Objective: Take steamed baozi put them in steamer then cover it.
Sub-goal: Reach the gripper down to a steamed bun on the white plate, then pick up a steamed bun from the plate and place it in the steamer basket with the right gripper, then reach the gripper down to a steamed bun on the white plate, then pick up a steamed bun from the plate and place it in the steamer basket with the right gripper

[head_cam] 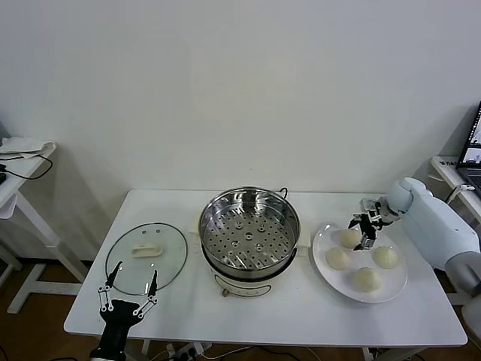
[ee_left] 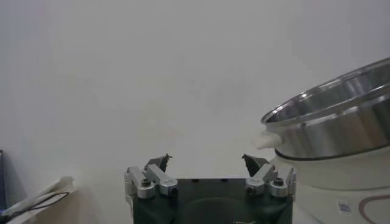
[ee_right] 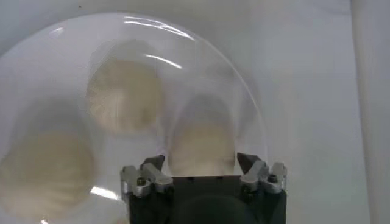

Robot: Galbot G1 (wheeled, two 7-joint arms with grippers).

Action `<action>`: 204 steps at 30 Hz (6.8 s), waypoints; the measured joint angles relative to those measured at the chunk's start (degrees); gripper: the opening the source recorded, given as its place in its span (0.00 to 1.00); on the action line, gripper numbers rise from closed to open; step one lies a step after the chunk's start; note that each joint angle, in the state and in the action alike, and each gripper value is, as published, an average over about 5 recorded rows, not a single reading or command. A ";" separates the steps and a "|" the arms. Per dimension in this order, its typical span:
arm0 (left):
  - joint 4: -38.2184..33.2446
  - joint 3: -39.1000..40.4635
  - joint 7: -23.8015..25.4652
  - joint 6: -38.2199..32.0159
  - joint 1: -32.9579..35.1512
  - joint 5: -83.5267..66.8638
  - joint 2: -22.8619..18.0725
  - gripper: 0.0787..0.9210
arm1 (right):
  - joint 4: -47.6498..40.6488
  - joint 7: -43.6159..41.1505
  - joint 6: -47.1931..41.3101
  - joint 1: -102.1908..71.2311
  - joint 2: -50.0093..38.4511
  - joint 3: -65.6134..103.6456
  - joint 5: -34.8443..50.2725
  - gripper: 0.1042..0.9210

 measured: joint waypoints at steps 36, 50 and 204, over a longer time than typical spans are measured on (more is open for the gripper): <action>-2.05 0.45 -0.64 -0.52 1.20 0.20 0.01 0.88 | 30.48 -1.64 25.64 28.55 2.43 -27.69 9.60 0.71; -1.87 0.01 -0.85 -1.25 1.17 0.20 -0.10 0.88 | 29.12 -1.03 28.99 27.77 12.94 -32.78 4.05 0.71; -1.39 1.65 -2.43 -1.93 -0.59 0.01 0.57 0.88 | 32.56 12.14 -29.08 43.47 25.61 -65.58 64.25 0.73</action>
